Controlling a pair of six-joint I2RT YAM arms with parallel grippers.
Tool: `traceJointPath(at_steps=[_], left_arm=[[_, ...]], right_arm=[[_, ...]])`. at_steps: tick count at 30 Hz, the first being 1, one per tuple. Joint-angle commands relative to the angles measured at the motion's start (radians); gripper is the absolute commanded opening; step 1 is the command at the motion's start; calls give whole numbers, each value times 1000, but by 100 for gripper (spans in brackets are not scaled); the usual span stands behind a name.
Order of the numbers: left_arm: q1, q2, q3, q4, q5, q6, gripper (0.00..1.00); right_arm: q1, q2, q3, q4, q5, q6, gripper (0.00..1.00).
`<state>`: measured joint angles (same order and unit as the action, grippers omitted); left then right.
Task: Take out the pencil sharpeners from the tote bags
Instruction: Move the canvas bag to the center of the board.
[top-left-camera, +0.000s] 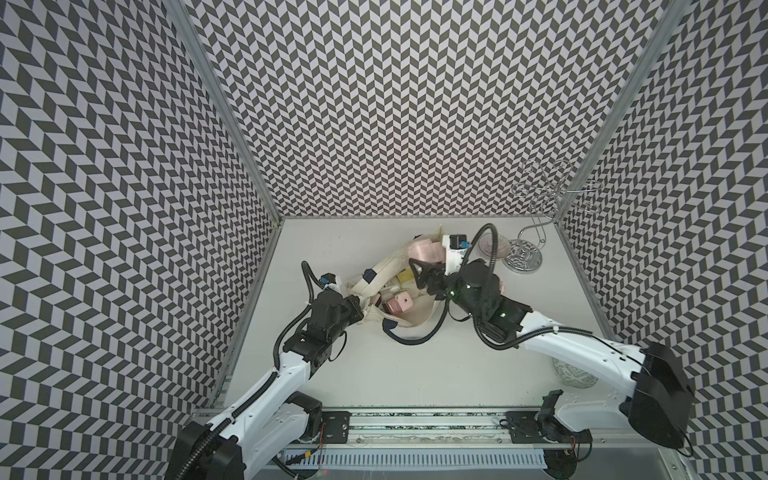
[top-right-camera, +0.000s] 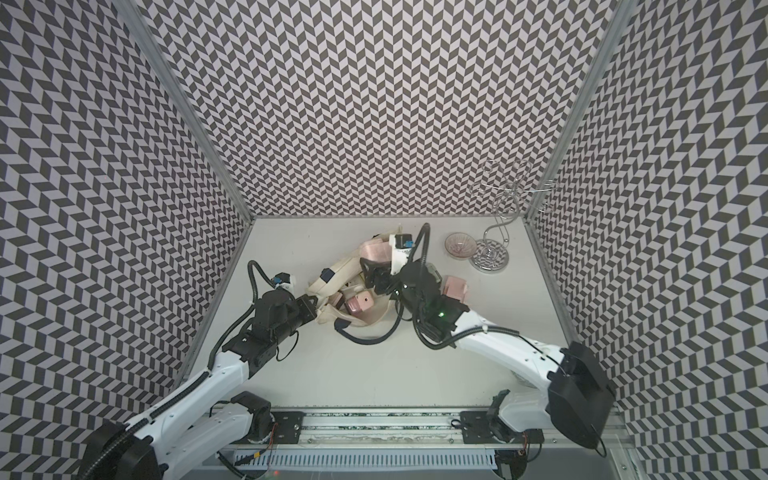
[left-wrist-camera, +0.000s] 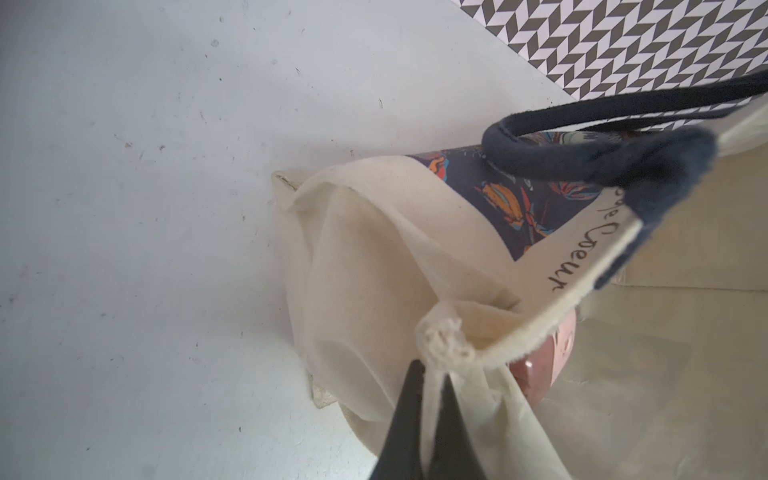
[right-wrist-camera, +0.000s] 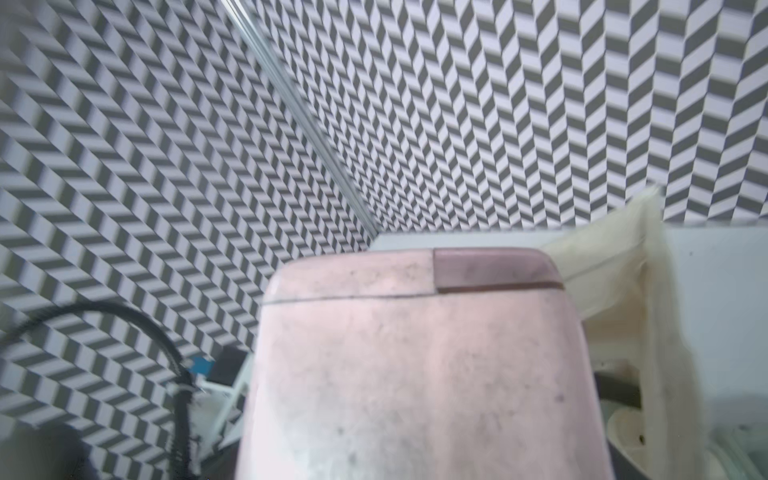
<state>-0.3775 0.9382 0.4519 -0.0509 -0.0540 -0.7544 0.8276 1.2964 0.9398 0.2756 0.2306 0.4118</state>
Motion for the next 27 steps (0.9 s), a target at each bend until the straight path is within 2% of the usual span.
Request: traceJointPath(at_steps=[1,3,6,10,13,19,24,27], left_arm=[[4,14,19,-22,-29,7,0],[4,13,21,-22,-33,7,0],[18,13,41,-39,-54,-2,0],[115,26,65,21,30,-42,0],[165,64,118,38,49,-47,0],[284,113,218,18,105,-40,0],[350,70,227,25,128,-22,0],[372,55,230,8,155,-10,0]], right_arm=[[-32,-37,-14,74,-12,15,64],[-52,-54,-35,53,-13,29,64],[-74,-129,-98,18,59,45,62],[-165,-237,-220,-57,118,107,62],[-220,-304,-318,-118,136,148,62],[-236,-403,-527,-174,108,229,62],[-239,-356,-690,-79,52,327,62],[-247,-283,-710,-23,50,353,61]])
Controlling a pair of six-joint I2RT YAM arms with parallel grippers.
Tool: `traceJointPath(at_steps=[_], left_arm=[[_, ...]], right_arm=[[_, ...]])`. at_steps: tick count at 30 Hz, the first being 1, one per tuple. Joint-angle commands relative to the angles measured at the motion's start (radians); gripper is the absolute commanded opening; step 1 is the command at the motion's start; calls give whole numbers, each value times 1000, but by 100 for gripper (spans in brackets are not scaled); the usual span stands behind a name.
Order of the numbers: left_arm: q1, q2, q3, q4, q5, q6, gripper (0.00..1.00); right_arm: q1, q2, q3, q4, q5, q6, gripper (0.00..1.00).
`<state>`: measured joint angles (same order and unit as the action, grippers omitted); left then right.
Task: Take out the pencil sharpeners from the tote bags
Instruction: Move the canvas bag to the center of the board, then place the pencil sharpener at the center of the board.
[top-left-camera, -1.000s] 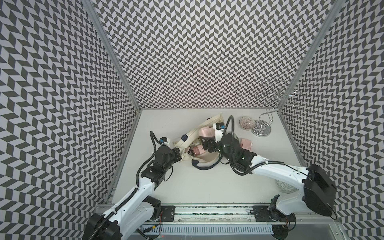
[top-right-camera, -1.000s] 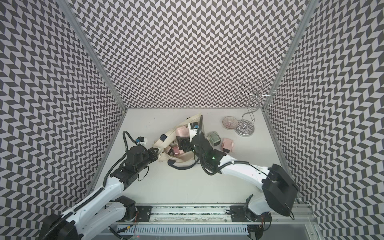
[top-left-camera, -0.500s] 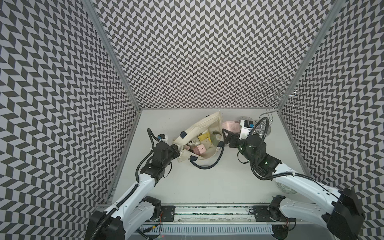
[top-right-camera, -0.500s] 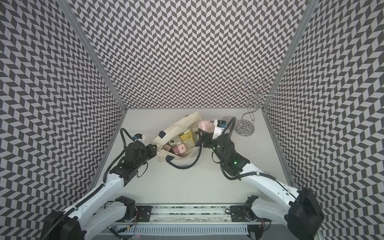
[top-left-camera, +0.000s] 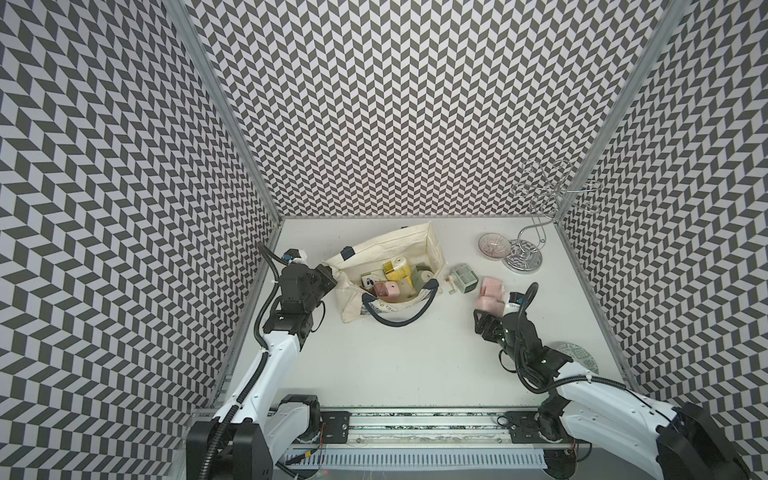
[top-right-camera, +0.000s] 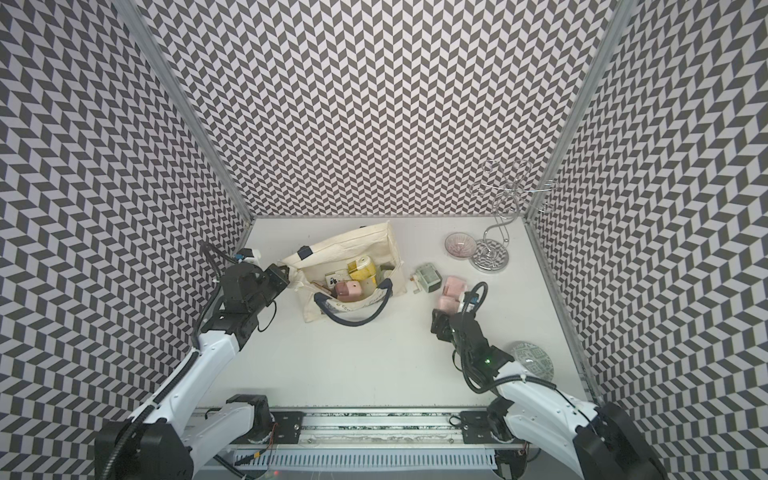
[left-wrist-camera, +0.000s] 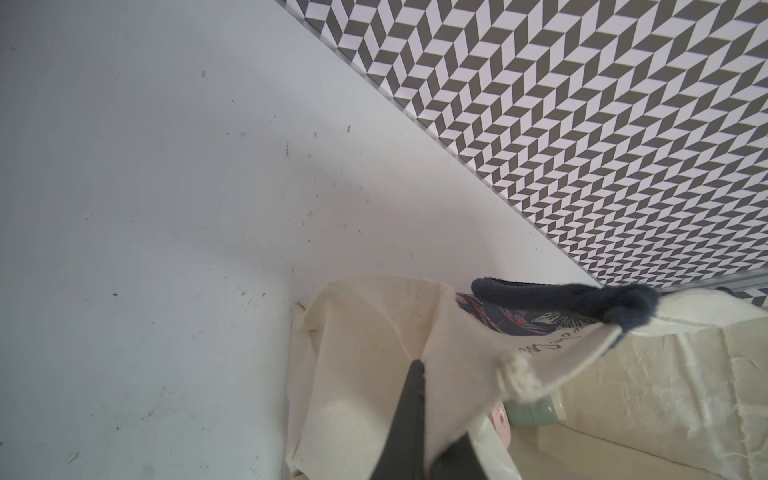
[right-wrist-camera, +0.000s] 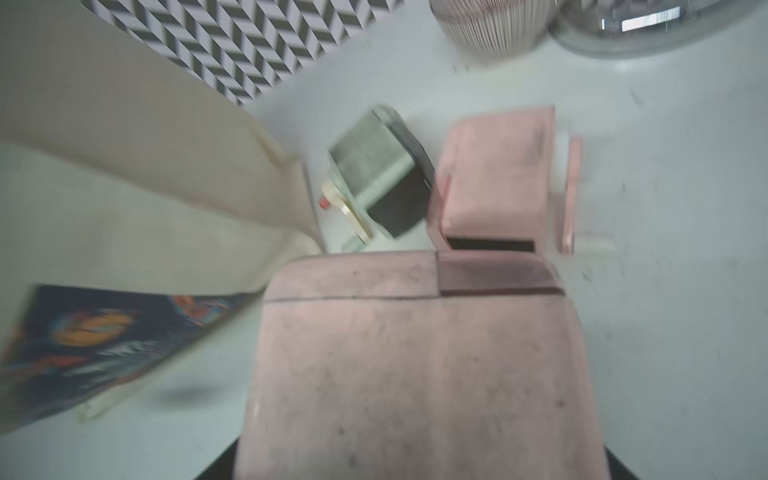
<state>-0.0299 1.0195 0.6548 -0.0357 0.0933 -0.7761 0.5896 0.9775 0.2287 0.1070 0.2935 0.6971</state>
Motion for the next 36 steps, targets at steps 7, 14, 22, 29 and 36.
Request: traceJointPath(at_steps=[7,14,22,29,36], left_arm=[[31,-68,-39,6,53,10,0],[30,-88,-83,34,93,-11,0],[30,-93,-111,46,110,-12,0],[30,-79,-147,77,138,-22,0],[20,-83,-191,108,155,-40,0]], right_arm=[[-109,265,21,267,-20,70,62],[-271,457,177,191,-27,46,68],[-306,446,286,47,-111,-23,98],[-301,250,398,-174,-54,-89,100],[-155,96,537,-189,-16,-146,97]])
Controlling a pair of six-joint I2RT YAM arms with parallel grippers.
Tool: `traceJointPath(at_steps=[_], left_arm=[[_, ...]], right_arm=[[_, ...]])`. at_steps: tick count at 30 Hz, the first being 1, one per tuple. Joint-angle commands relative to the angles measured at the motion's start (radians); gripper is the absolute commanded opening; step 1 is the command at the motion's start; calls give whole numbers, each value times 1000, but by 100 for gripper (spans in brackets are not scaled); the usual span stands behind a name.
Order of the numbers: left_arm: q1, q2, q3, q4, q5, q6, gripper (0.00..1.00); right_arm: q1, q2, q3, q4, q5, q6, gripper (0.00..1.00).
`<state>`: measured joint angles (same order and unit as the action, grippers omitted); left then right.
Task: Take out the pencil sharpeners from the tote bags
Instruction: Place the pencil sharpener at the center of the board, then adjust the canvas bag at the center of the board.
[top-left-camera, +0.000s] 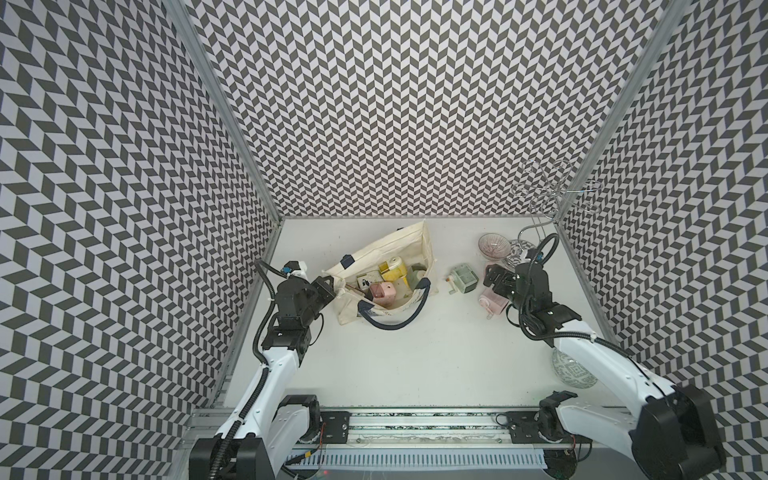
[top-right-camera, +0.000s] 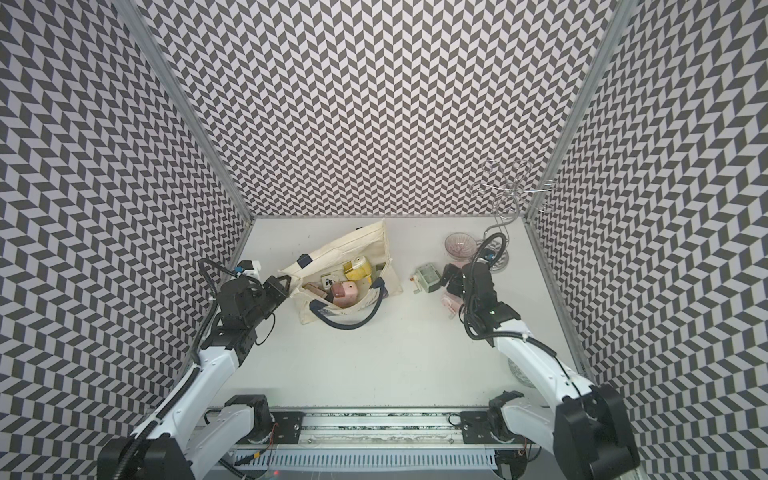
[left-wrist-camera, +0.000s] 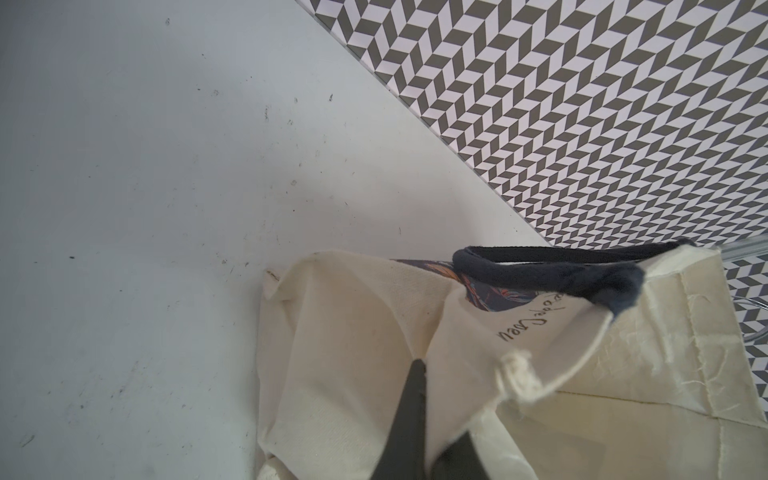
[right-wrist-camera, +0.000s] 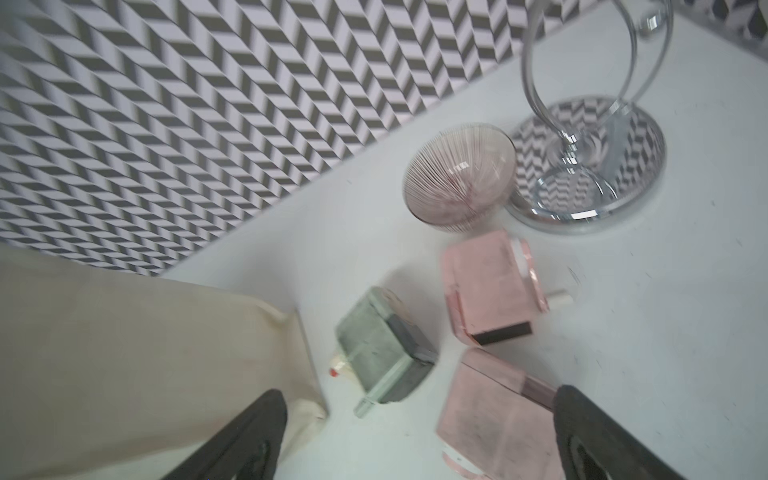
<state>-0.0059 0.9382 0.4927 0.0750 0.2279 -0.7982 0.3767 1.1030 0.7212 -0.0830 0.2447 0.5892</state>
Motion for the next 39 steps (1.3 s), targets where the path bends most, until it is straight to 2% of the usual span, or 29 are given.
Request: traceJointPath(at_steps=[1,5,7,9,13,18,23,26,29,33,36,39], left_arm=[[-8,-3,-31,-4,22,-20,0],[-29,-12,-37,-6,18,-22,0],[-57,-19,-49,-2,-2,-24,0],[-101,-24,-66,-1,-45,-24,0],[-165,-11,-103,13,-92,-33,0],[-203,-17,-143,12,-110,-28,0],[-212,-88,-196,-3,-131,-16,0],[-217,-141,-247,-3,-132,-8,0],[-220,-187,-290,-16,-129,-6,0],[-226,-240,-317,-48,-145,9,0],[-229,-269,-340,-64,-158,33,0],[-229,-277,-363,-74,-159,69,0]], right_arm=[[80,-24,56,15,12,-43,95],[128,11,85,84,-149,-46,82],[190,17,113,115,-179,-69,76],[265,29,145,144,-178,-117,69],[392,121,264,129,-199,-208,62],[529,245,362,140,-185,-219,57],[556,396,341,223,-258,-163,51],[556,534,370,131,-264,-135,46],[560,628,344,52,-168,-77,39],[560,625,230,24,27,35,39],[560,593,179,31,123,115,42],[560,567,176,65,123,121,48]])
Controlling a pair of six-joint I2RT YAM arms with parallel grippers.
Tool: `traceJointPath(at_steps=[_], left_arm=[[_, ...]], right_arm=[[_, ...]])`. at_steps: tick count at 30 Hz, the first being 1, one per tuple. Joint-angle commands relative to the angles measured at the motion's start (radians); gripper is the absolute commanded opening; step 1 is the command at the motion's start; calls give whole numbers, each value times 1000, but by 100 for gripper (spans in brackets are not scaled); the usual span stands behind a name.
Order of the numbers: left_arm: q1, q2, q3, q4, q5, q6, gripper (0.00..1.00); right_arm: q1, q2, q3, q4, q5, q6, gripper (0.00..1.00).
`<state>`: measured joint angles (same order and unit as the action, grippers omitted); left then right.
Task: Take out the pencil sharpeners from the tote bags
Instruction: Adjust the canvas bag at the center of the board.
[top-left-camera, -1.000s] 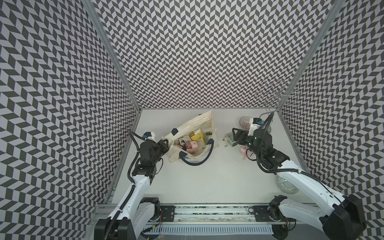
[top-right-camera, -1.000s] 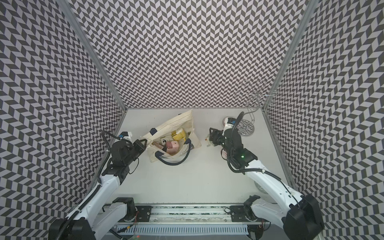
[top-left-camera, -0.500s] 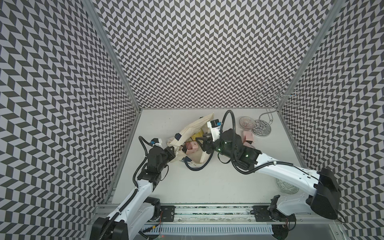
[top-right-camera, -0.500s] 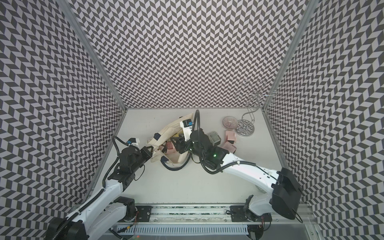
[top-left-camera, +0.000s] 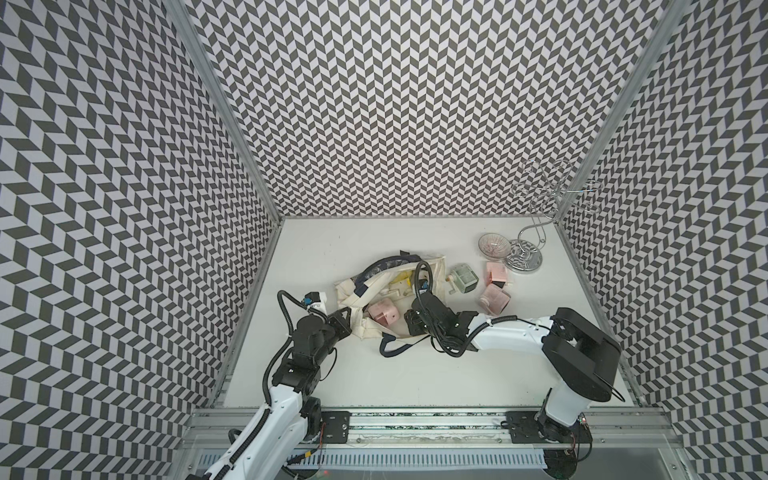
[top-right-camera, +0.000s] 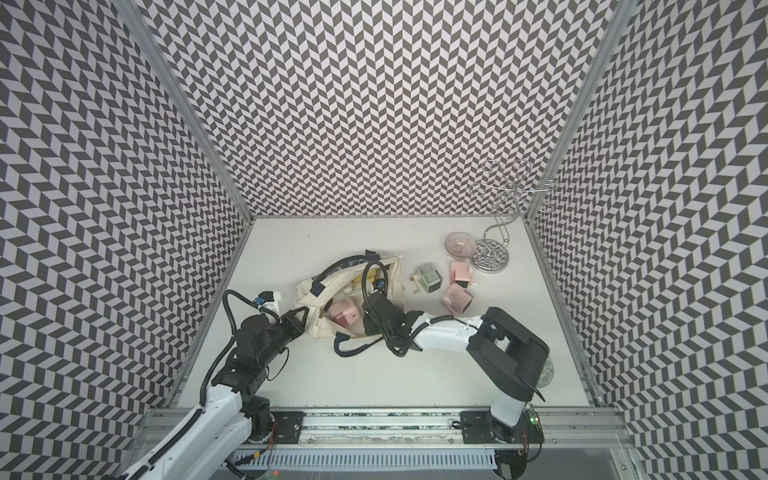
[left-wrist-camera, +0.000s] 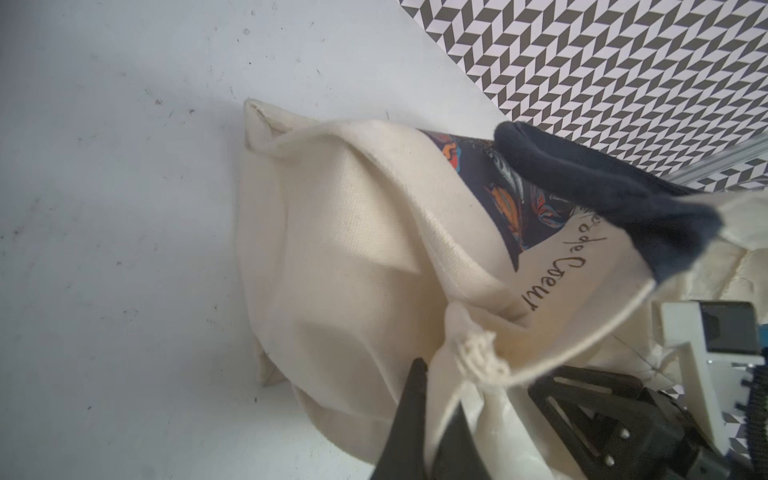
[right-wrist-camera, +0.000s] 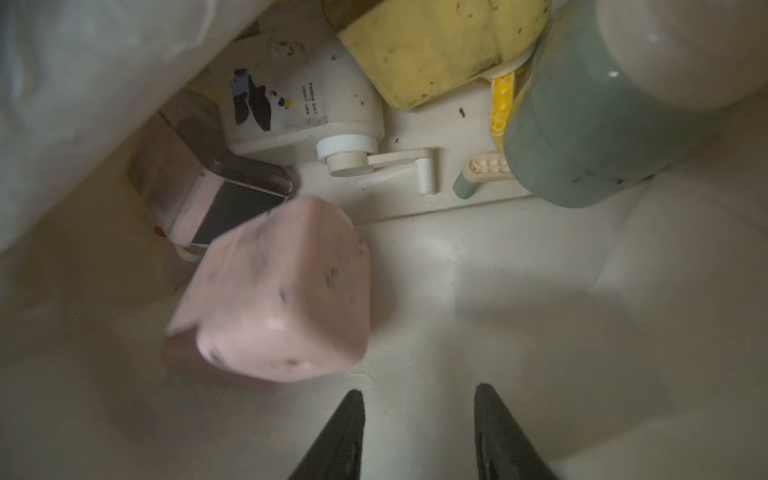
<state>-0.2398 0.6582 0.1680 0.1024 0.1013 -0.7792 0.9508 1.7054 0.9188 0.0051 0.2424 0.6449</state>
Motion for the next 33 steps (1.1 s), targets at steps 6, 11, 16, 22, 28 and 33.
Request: traceJointPath(at_steps=[6,11,16,22,28,33], left_arm=[[-3,-9,-55,-92,-5,63,0],[-3,-8,-56,-89,-19,54,0],[-3,-6,-56,-86,-20,56,0],[-3,12,-50,-82,-19,57,0],[-3,26,-12,-117,-50,43,0],[-3,29,27,-145,-110,49,0]], right_arm=[[-6,-90,-35,163,-69,-30,70],[9,-27,20,161,-135,-100,82],[13,149,128,123,-154,-133,91],[17,213,158,141,-159,-125,94],[24,232,165,111,-129,-126,70],[27,177,133,113,-84,-118,60]])
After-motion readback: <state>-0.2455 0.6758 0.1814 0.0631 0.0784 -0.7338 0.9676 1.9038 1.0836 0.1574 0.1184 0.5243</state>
